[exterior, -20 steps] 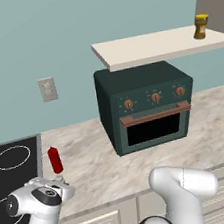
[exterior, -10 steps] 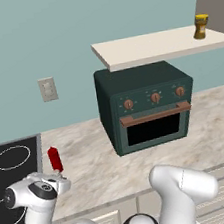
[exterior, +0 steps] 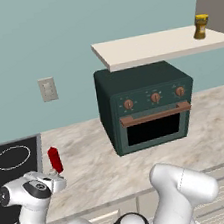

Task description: Collect the turmeric, ketchup, and shaker from the cabinet and place them next to the stove.

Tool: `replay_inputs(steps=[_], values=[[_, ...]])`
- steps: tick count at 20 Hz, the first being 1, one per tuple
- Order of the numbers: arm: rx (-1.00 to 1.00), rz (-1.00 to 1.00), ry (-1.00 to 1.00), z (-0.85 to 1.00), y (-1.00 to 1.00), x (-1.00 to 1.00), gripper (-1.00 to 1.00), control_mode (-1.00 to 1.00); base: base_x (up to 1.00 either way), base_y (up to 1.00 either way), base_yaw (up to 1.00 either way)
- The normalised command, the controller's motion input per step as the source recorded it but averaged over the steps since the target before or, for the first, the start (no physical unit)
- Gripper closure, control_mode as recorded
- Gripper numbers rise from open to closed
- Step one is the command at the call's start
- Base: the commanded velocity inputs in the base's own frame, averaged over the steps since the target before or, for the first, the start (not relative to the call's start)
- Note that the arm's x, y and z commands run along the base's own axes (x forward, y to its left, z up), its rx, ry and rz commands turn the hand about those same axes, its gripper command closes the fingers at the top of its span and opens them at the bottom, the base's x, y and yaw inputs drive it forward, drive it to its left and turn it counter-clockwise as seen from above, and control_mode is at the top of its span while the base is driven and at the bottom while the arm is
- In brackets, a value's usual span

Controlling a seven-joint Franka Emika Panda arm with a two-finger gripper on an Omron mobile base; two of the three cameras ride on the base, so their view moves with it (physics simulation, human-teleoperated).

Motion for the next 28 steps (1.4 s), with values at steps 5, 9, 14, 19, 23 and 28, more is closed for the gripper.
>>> replay_inputs(steps=[5,9,14,19,23,28], values=[[0.01,0.00,-0.02,-0.34,0.02,0.00,-1.00,-1.00,0.00,0.00,0.00],[0.04,-0.01,-0.02,-0.12,-0.06,-0.12,-1.00,-1.00,0.00,0.00,0.00],[0.00,-0.05,0.00,0.00,0.01,-0.05,-1.00,-1.00,0.00,0.00,0.00],[0.00,-0.04,0.00,0.02,0.02,-0.02,-1.00,-1.00,0.00,0.00,0.00],[0.00,-0.06,0.00,0.07,0.18,-0.11,-1.00,-1.00,0.00,0.00,0.00],[-0.03,-0.05,-0.01,0.16,0.37,-0.22,-1.00,-1.00,0.00,0.00,0.00]])
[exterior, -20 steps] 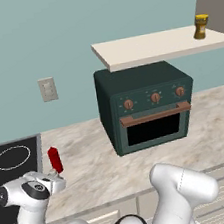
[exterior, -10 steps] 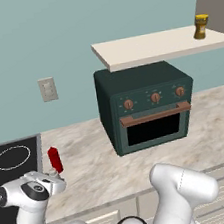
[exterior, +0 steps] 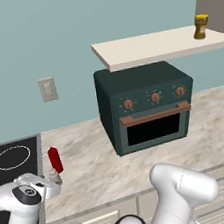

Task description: Collect the turmeric, ketchup, and shaker from the cabinet and place them next to the stove.

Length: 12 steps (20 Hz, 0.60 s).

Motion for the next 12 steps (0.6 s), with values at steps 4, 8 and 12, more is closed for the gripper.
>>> replay_inputs(steps=[4,8,12], values=[[-0.07,-0.04,-0.05,0.24,0.29,-0.38,-1.00,-1.00,0.00,0.00,0.00],[-0.08,-0.09,-0.13,0.45,-0.11,-0.65,-1.00,-1.00,0.00,0.00,0.00],[-0.07,-0.08,-0.18,0.68,-0.36,-0.66,-1.00,-1.00,0.00,0.00,0.00]])
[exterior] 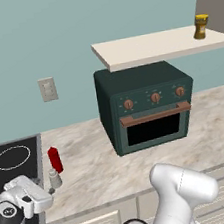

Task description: Collect the turmeric, ketchup, and shaker from the cabinet and place them next to the stove.

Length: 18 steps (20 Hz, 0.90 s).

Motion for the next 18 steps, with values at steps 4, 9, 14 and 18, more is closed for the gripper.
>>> replay_inputs(steps=[4,9,14,18], values=[[-0.07,-0.02,-0.22,0.94,-0.44,-0.48,-1.00,-1.00,0.00,0.00,0.00],[-0.07,-0.01,-0.24,1.00,-0.41,-0.20,-1.00,-1.00,0.00,0.00,0.00],[-0.06,-0.01,-0.17,0.89,-0.43,-0.02,-1.00,-1.00,0.00,0.00,0.00],[-0.02,0.00,-0.06,0.64,-0.69,0.05,-1.00,-1.00,0.00,0.00,0.00]])
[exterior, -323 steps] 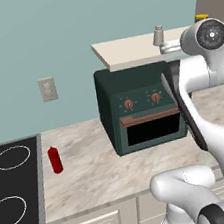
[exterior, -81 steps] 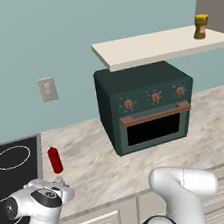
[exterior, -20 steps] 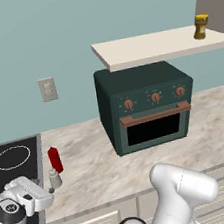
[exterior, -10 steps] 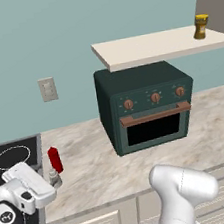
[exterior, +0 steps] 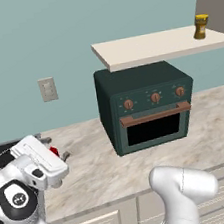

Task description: Collect the turmeric, ketchup, and shaker from the cabinet and place them next to the stove.

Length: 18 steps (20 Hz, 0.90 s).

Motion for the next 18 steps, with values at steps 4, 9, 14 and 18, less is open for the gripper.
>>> replay_inputs(steps=[4,9,14,18], values=[[0.00,0.00,-0.02,0.52,-0.85,0.16,-1.00,-1.00,0.00,0.00,0.00],[0.00,0.00,0.00,0.47,-0.89,0.22,-1.00,-1.00,0.00,0.00,0.00],[0.00,0.00,0.00,0.47,-0.89,0.29,-1.00,-1.00,0.00,0.00,0.00],[0.00,0.00,0.00,0.41,-0.93,0.27,-1.00,-1.00,0.00,0.00,0.00]])
